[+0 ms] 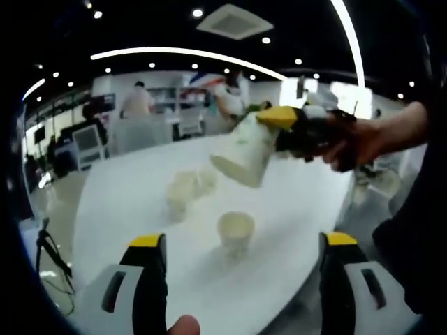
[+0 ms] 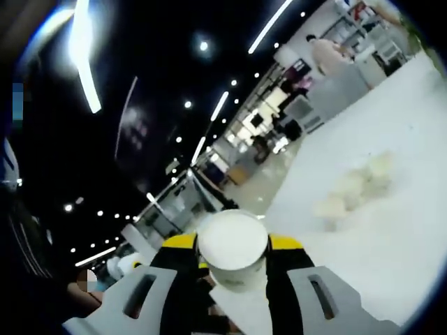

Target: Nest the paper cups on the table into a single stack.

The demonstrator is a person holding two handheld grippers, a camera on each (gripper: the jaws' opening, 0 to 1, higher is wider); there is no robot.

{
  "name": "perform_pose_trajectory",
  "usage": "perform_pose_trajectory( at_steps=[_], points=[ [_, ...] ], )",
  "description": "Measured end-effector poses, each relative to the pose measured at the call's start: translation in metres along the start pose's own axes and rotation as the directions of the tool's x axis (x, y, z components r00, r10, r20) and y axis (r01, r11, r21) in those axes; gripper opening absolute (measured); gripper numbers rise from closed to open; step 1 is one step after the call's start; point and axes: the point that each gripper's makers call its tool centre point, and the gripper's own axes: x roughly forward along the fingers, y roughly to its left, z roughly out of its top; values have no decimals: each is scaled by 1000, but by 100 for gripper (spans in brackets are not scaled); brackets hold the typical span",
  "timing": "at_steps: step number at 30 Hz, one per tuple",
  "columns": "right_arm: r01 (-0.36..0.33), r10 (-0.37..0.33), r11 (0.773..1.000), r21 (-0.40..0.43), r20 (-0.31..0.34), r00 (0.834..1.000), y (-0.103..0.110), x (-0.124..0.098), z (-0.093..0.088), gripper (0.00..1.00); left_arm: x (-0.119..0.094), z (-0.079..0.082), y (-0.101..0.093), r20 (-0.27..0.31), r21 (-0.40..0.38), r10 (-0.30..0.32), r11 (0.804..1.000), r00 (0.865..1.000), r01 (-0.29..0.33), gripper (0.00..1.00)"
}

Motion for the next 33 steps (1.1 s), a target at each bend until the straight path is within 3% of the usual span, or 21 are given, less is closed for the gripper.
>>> perform_pose_trajectory(
  at_steps=[16,23,27,33],
  points=[
    [-21,19,998,58,36,999,1,-3,2,34,6,15,-11,32,-8,-55,998,998,56,85],
    [-40,36,994,98,39,999,3,-2,-3,34,8,30,-13,78,-28,-73,997,994,76,80],
    [-52,46,992,118,49,998,7,-3,-5,34,8,42,-14,144,-98,-84,990,986,99,77],
    [-64,56,989,132,63,996,10,-6,-5,34,10,44,-17,156,-117,-100,986,983,119,74]
  ],
)
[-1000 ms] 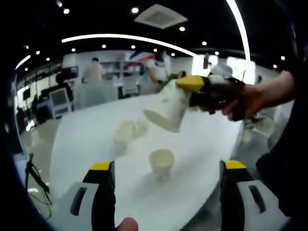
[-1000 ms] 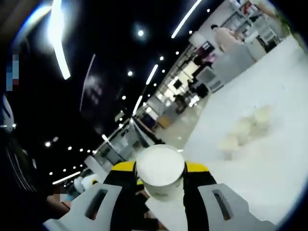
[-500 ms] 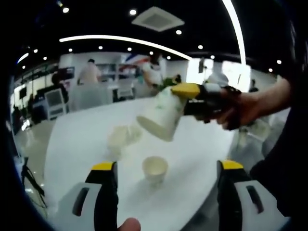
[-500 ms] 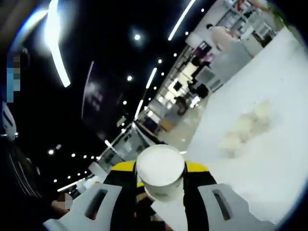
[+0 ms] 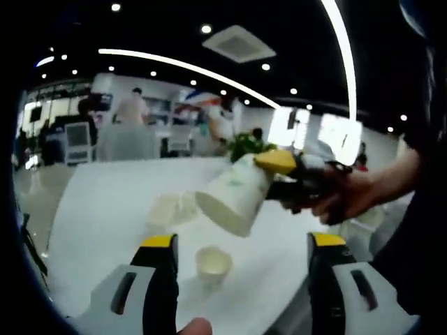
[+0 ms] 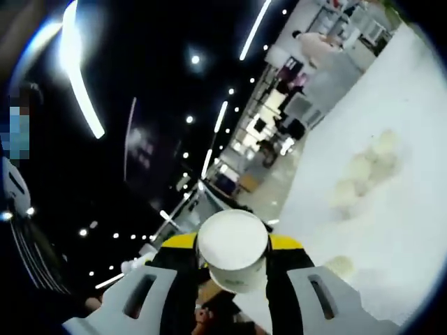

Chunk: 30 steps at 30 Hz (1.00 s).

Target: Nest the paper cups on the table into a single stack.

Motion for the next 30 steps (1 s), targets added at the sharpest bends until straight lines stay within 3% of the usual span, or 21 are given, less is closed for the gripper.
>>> perform_pose_trajectory(
  at_steps=[30],
  points=[
    [-112,111,991,70,27,994,24,0,-3,34,12,20,-30,57,-74,-132,988,990,136,53]
  ],
)
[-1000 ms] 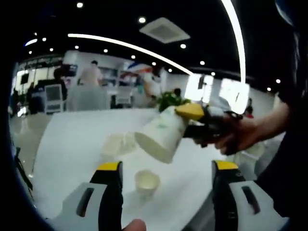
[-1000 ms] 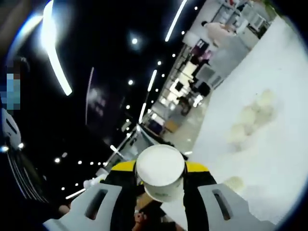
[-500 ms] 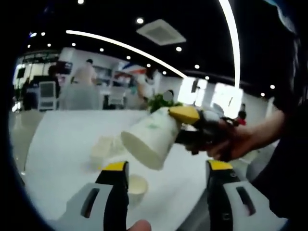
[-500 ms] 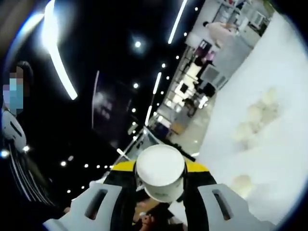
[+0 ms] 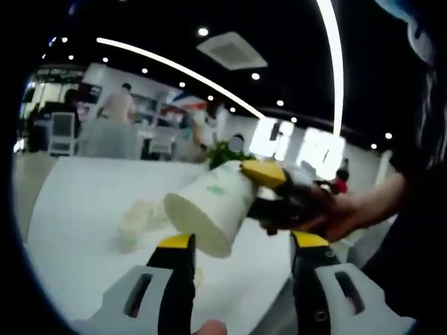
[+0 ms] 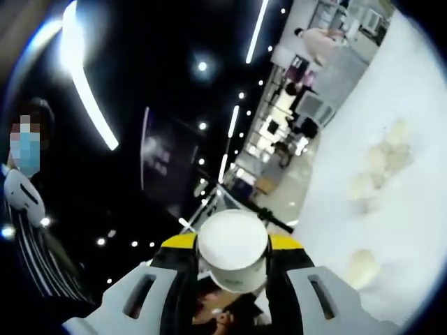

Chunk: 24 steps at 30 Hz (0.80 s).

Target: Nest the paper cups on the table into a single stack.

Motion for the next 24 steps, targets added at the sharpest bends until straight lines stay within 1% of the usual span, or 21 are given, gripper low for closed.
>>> perform_pose_trajectory(
  at_steps=[5,9,11,15,17,20,24],
  points=[
    [-5,5,1000,6,-7,1000,1,0,-3,34,0,5,-1,19,-14,-7,1000,1000,7,51],
    [-2,2,1000,18,-4,1000,0,-1,-4,34,-1,8,-3,31,-8,-23,1000,999,23,43],
    [-3,3,1000,28,-3,1000,0,-2,-4,34,-3,14,-3,55,-16,-27,999,998,28,40],
    [2,-2,1000,27,-6,1000,-1,-4,-6,34,-5,18,-5,75,-39,-42,998,996,45,34],
    [1,-1,999,44,1,1000,-2,-6,-6,34,-5,18,-4,80,-43,-40,998,996,43,31],
    [1,-1,998,68,10,1000,-4,-7,-6,34,-6,20,-3,91,-98,-45,994,995,54,29],
    [-9,8,995,100,14,1000,-5,-8,-9,34,-8,22,-2,98,-91,-49,994,994,58,23]
  ],
)
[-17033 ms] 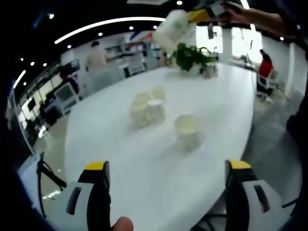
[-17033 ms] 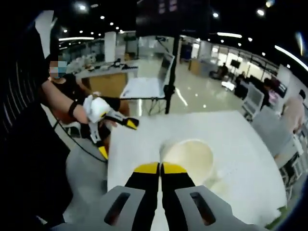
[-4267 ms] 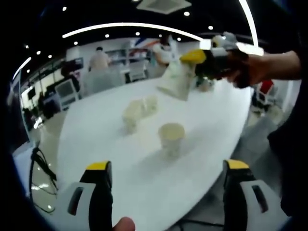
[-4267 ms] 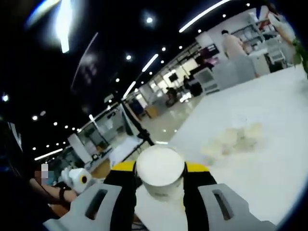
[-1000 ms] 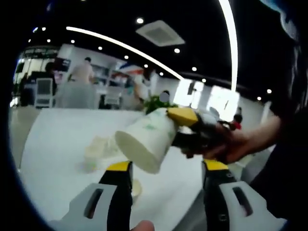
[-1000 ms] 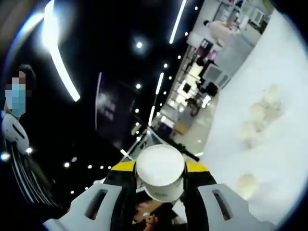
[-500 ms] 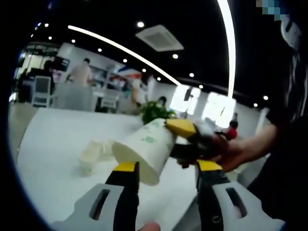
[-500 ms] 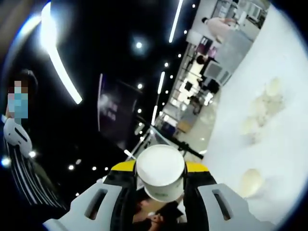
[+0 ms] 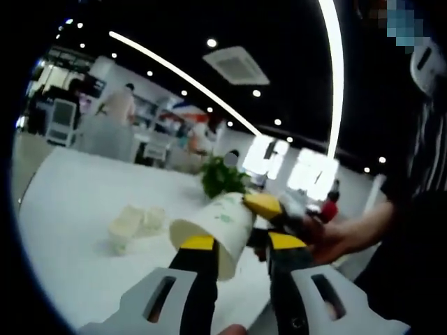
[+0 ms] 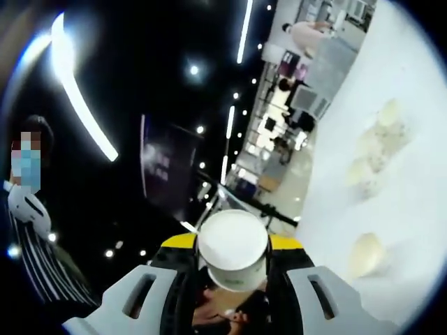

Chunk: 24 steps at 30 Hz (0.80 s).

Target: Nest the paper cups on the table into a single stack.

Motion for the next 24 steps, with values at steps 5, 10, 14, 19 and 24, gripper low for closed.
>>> perform_pose_trajectory(
  at_steps=[5,10,14,19,24],
  points=[
    [-26,26,999,40,1,1000,3,1,-1,34,-3,4,0,25,-18,-15,1000,1000,16,10],
    [-44,44,998,55,-3,999,4,0,-3,34,-4,4,-2,16,-6,-29,1000,999,29,5],
    [-61,62,995,74,-3,998,2,0,-4,34,-4,4,-8,7,-50,-67,996,998,67,2],
    [-82,82,993,82,6,997,3,-3,-5,34,-3,2,-11,-6,-55,-84,995,996,84,0],
    [-121,121,989,85,14,993,7,-6,-5,34,-4,3,-17,-18,-70,-111,992,994,109,0]
  ],
)
